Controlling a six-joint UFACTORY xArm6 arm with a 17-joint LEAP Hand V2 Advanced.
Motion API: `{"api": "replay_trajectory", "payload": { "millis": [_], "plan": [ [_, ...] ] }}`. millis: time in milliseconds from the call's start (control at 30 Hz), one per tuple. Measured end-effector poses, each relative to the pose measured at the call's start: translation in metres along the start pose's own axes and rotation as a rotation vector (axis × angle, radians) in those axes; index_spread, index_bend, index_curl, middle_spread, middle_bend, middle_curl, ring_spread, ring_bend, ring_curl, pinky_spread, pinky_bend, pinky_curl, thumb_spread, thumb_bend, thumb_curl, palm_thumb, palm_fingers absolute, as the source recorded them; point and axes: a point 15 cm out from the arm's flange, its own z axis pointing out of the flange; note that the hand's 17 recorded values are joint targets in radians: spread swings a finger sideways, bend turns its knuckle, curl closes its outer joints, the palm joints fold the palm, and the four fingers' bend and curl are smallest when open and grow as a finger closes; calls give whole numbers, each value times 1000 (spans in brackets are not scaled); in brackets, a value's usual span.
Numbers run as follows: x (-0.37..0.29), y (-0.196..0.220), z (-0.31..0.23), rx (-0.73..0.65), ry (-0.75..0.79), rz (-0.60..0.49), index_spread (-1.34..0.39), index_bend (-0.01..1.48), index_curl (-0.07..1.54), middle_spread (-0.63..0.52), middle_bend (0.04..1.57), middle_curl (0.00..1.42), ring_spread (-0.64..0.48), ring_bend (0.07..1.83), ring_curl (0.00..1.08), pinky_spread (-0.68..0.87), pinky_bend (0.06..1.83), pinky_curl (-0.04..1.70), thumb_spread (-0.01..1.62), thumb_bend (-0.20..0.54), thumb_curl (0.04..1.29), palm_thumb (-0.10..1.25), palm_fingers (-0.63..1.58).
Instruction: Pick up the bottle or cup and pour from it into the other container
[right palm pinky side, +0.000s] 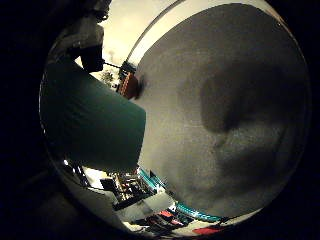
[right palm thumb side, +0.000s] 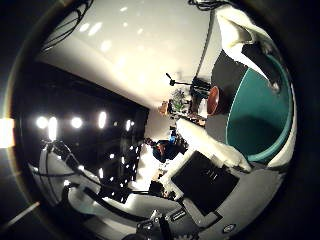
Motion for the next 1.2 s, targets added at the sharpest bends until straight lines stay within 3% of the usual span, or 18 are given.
{"api": "replay_trajectory", "payload": {
  "millis": [433,833,1200],
  "plan": [
    [-70,-66,35,-85,61,-82,-486,892,1180,-355,1188,1219,-253,1591,868,-194,1518,1015,771,-26,667,935,644],
    [-140,-101,141,-186,110,-189,-488,884,1183,-363,1172,1235,-255,1580,873,-198,1505,1028,769,-25,678,939,650],
    [-182,-99,235,-303,190,-206,-491,869,1187,-368,1167,1241,-260,1571,883,-200,1499,1035,765,-26,678,941,652]
  ]
}}
